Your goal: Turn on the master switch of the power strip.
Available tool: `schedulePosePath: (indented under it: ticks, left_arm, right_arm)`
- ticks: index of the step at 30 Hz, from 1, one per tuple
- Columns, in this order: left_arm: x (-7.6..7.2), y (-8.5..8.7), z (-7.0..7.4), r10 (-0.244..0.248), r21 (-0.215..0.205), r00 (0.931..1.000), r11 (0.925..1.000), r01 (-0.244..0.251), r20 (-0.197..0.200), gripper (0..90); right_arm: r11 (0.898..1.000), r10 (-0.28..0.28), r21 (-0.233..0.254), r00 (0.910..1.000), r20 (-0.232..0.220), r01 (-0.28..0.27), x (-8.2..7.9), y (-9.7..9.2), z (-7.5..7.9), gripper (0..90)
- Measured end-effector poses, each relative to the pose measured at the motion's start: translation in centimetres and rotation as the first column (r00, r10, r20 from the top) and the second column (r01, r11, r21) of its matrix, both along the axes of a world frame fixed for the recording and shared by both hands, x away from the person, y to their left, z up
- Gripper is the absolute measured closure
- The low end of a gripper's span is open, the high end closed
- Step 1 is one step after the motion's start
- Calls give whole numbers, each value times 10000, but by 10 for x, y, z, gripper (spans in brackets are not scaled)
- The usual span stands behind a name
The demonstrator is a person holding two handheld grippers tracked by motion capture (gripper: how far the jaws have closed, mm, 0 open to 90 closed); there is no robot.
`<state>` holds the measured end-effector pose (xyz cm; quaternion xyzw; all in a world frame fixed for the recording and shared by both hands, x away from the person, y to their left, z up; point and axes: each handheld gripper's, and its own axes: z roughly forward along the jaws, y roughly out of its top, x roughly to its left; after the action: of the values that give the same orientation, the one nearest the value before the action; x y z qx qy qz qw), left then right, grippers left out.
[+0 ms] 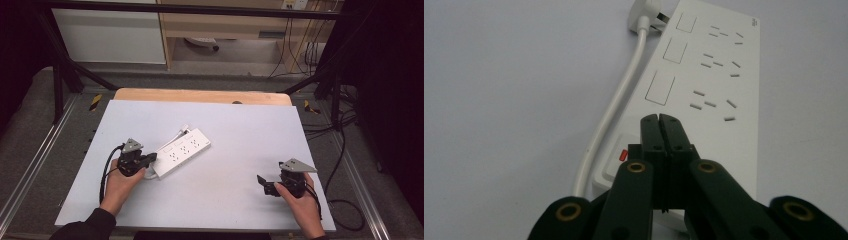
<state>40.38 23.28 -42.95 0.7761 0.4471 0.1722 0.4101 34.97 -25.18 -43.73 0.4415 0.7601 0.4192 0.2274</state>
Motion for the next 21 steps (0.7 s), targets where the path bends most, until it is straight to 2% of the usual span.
schedulePosePath:
  ticks: [21]
  left_arm:
    - [2, -2, -3, 58, 153, 10000, 9999, -56, -76, 900]
  right_arm:
    - [10000, 33, -18, 10000, 24, -33, 0, 0, 0, 39]
